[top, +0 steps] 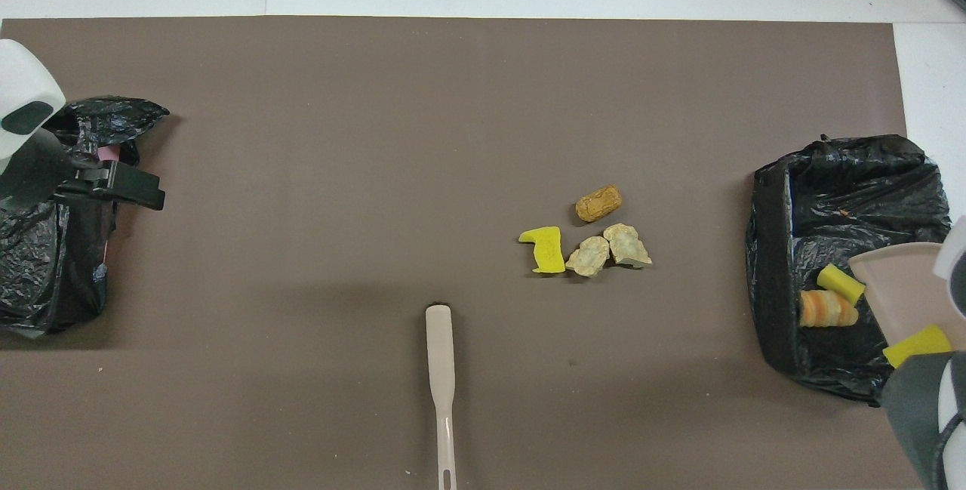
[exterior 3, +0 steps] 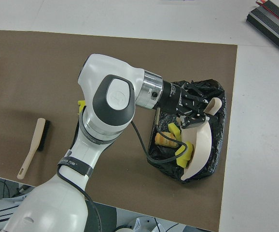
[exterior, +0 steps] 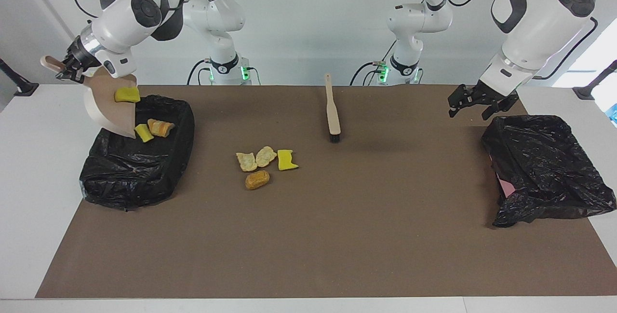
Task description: Sweep and dump trash in bin
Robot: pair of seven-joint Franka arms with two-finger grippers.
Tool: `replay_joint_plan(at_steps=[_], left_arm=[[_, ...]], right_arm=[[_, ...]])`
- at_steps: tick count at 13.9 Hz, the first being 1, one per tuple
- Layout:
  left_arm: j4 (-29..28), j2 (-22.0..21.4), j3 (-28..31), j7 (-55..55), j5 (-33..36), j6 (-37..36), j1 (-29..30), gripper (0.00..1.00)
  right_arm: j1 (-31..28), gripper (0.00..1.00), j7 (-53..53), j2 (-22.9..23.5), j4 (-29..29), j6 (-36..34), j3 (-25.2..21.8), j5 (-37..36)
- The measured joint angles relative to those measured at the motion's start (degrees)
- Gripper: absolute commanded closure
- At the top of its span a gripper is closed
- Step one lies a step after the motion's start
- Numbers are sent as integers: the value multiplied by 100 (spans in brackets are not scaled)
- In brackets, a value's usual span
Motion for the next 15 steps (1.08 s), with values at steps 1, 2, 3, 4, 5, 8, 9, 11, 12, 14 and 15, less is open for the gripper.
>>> replay_joint_plan(at_steps=[1,2,3,4,5,8,9,11,12,14,15], left_arm=[[5,-2,1,0,25,-25,2,0],[5,-5,3,0,54,-38,7,0],[5,-7,6,0,79,-42,11,0],[5,-8,7,0,97,-47,14,0],[5,-12,5,1,131,-55,14,0],[-13,-69,-23,50,339,-123,13,0],[-19,-90,-31,57,362,-142,13,0],[-21,-116,-33,69,379,-147,13,0],[-20,-128,-34,74,381,-147,13,0],[-20,-147,-35,78,382,-147,13,0],[-20,-151,-36,78,382,-147,13,0]], right_arm=[[123,100,107,-29,-12,-94,11,-59],[239,100,325,-47,-38,-225,18,-132],[389,100,594,-56,-96,-412,23,-216],[565,100,839,-57,-174,-579,28,-299],[684,100,988,-57,-235,-646,37,-395],[684,100,1138,-59,-286,-651,33,-793],[653,100,1202,-63,-286,-651,24,-978],[627,100,1310,-80,-282,-651,7,-1308],[621,100,1334,-95,-272,-651,7,-1338],[622,100,1353,-134,-159,-666,7,-1316],[626,100,1354,-160,-15,-737,8,-1191]])
